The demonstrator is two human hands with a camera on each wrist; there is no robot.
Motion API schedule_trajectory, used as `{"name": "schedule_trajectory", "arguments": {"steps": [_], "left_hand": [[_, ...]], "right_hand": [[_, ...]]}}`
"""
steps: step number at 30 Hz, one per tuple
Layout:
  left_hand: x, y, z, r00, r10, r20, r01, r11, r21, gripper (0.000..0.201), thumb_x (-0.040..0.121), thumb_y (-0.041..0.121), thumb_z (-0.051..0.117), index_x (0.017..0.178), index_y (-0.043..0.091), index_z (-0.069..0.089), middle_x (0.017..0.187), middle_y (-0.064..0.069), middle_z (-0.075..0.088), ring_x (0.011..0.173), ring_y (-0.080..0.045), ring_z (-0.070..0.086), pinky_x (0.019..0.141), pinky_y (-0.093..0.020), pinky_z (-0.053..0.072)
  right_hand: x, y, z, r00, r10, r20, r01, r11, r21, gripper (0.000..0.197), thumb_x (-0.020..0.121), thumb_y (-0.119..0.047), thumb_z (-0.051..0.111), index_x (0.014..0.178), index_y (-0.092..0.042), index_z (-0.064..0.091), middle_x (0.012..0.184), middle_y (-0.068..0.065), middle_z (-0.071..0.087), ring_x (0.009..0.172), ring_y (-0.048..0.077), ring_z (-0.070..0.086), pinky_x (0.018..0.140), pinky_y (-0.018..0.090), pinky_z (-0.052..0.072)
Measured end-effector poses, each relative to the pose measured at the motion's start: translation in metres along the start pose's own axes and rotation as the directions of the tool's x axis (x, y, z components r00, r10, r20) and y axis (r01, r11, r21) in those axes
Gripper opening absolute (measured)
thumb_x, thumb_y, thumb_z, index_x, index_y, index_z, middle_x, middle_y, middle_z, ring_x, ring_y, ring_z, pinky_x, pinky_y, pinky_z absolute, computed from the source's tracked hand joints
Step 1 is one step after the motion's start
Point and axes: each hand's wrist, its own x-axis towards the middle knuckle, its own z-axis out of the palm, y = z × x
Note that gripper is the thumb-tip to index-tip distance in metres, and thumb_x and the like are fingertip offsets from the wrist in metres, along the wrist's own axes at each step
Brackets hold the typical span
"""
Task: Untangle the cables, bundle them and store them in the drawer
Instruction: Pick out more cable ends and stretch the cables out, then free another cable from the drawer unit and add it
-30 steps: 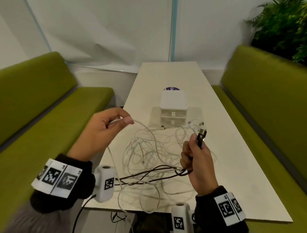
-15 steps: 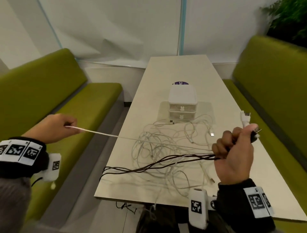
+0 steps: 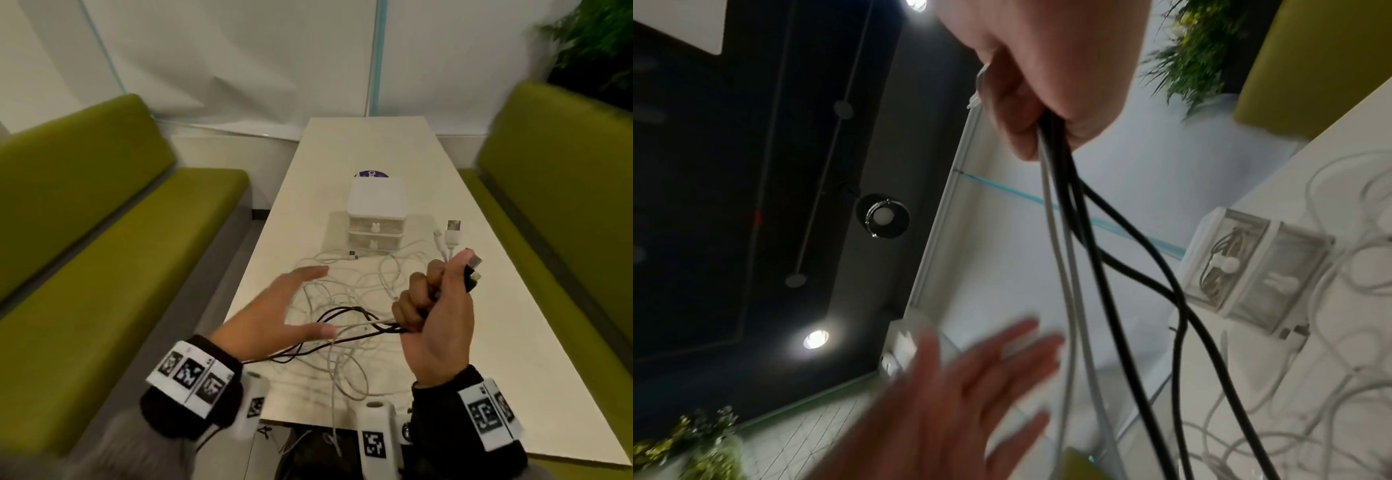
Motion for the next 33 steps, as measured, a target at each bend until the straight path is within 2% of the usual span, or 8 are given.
{"name": "schedule_trajectory", "arguments": {"steps": [4, 6, 9, 12, 16, 23, 28, 33], "left_hand": [[0.028, 0.025, 0.064, 0.959, 0.197, 0.204, -0.223, 0.968, 0.114, 0.036, 0.084, 0.042, 0.064, 0.114, 0.026, 0.053, 0.107, 0.009, 0.06, 0.094, -0.001, 0.049, 0.081, -0.017, 0.037], [0.034, 0.006, 0.063, 0.976, 0.132, 0.176, -0.155, 0.98, 0.124, 0.013, 0.091, 0.034, 0.058, 0.089, 0.022, 0.052, 0.079, 0.007, 0.057, 0.074, -0.011, 0.051, 0.065, -0.025, 0.037], [0.027, -0.039, 0.04, 0.992, -0.044, 0.122, 0.02, 0.981, 0.192, 0.022, 0.094, 0.035, 0.052, 0.076, 0.022, 0.051, 0.062, 0.015, 0.057, 0.059, -0.002, 0.052, 0.058, -0.022, 0.038], [0.014, -0.061, 0.018, 0.987, -0.076, 0.14, 0.046, 0.978, 0.203, 0.024, 0.095, 0.027, 0.051, 0.078, 0.011, 0.055, 0.073, 0.011, 0.058, 0.065, 0.0, 0.052, 0.059, -0.014, 0.035], [0.005, -0.07, 0.0, 0.992, -0.068, 0.104, 0.049, 0.983, 0.177, 0.019, 0.092, 0.029, 0.055, 0.076, 0.022, 0.063, 0.099, 0.0, 0.043, 0.083, 0.004, 0.044, 0.074, -0.007, 0.035], [0.003, -0.089, -0.015, 0.986, -0.124, 0.107, 0.076, 0.924, 0.376, 0.018, 0.089, 0.032, 0.059, 0.072, 0.038, 0.062, 0.088, 0.005, 0.048, 0.083, -0.01, 0.047, 0.076, -0.027, 0.038], [0.001, -0.108, -0.014, 0.986, -0.166, -0.033, 0.149, 0.756, 0.637, 0.019, 0.089, 0.045, 0.054, 0.093, 0.028, 0.064, 0.078, 0.01, 0.04, 0.085, -0.011, 0.04, 0.078, -0.034, 0.034], [-0.008, -0.124, -0.021, 0.976, -0.202, -0.084, 0.219, 0.917, 0.335, 0.009, 0.079, 0.043, 0.068, 0.076, 0.047, 0.061, 0.083, 0.012, 0.042, 0.086, -0.011, 0.04, 0.079, -0.029, 0.033]], "right_hand": [[0.0, 0.005, 0.004, 1.0, 0.007, 0.029, -0.006, 1.0, -0.02, 0.05, 0.092, -0.057, 0.036, 0.059, -0.021, 0.024, 0.047, -0.007, 0.015, 0.038, 0.008, 0.009, 0.039, 0.018, 0.01], [0.002, -0.005, -0.003, 1.0, -0.026, -0.01, 0.025, 0.999, -0.028, 0.05, 0.094, -0.056, 0.035, 0.059, -0.022, 0.025, 0.046, -0.007, 0.016, 0.038, 0.008, 0.01, 0.039, 0.017, 0.012], [0.01, -0.025, -0.019, 0.991, -0.101, -0.088, 0.094, 0.993, -0.076, 0.052, 0.097, -0.056, 0.033, 0.058, -0.023, 0.024, 0.048, -0.006, 0.014, 0.042, 0.011, 0.008, 0.041, 0.019, 0.011], [0.011, -0.026, -0.027, 0.979, -0.152, -0.132, 0.134, 0.981, -0.141, 0.05, 0.097, -0.053, 0.034, 0.059, -0.022, 0.027, 0.047, -0.006, 0.019, 0.041, 0.012, 0.012, 0.041, 0.019, 0.013], [0.01, -0.017, -0.031, 0.972, -0.166, -0.165, 0.138, 0.976, -0.169, 0.048, 0.098, -0.052, 0.035, 0.061, -0.021, 0.028, 0.049, -0.005, 0.02, 0.042, 0.012, 0.013, 0.041, 0.02, 0.012], [0.007, -0.023, -0.042, 0.952, -0.243, -0.189, 0.208, 0.96, -0.186, 0.048, 0.099, -0.048, 0.037, 0.058, -0.024, 0.028, 0.044, -0.01, 0.022, 0.039, 0.008, 0.016, 0.041, 0.018, 0.012], [0.01, -0.038, -0.055, 0.928, -0.284, -0.242, 0.249, 0.955, -0.163, 0.048, 0.099, -0.05, 0.038, 0.062, -0.023, 0.023, 0.057, -0.002, 0.012, 0.047, 0.013, 0.011, 0.042, 0.021, 0.012], [0.025, -0.042, -0.079, 0.946, -0.226, -0.231, 0.195, 0.97, -0.148, 0.045, 0.102, -0.033, 0.026, 0.059, -0.022, 0.022, 0.047, -0.005, 0.016, 0.037, 0.01, 0.011, 0.036, 0.019, 0.017]]}}
